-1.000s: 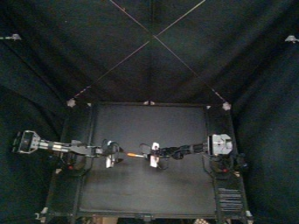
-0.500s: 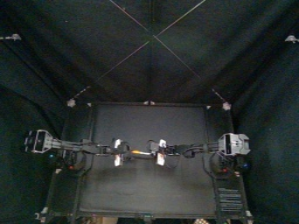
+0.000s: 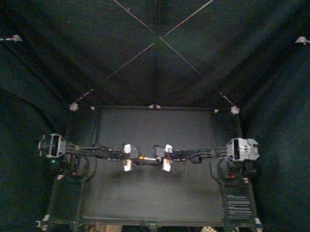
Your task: Uncap the pen
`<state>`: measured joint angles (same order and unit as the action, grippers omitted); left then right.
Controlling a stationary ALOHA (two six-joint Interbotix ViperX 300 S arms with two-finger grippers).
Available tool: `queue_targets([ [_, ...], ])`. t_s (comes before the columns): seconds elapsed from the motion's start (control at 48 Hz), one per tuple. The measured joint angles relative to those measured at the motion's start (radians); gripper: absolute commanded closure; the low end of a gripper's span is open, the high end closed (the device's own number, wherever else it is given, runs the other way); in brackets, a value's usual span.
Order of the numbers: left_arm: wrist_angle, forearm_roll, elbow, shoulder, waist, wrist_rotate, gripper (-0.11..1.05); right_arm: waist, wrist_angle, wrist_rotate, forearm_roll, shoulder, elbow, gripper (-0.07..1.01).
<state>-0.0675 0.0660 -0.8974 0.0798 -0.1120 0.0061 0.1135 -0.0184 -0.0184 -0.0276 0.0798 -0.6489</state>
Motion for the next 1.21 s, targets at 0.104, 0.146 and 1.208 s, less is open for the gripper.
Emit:
queue_targets([
  [0.104, 0.000, 0.006, 0.006, -0.017, -0.006, 0.0000, 0.16, 0.000, -0.009, 0.000, 0.000, 0.000, 0.000, 0.46],
  [0.146, 0.000, 0.014, 0.009, -0.018, -0.006, 0.0000, 0.17, 0.000, -0.014, 0.002, 0.000, 0.000, 0.000, 0.46],
  [1.208, 0.048, 0.081, -0.183, 0.245, -0.060, 0.0000, 0.52, 0.026, -0.235, -0.002, -0.075, -0.232, -0.347, 0.46],
])
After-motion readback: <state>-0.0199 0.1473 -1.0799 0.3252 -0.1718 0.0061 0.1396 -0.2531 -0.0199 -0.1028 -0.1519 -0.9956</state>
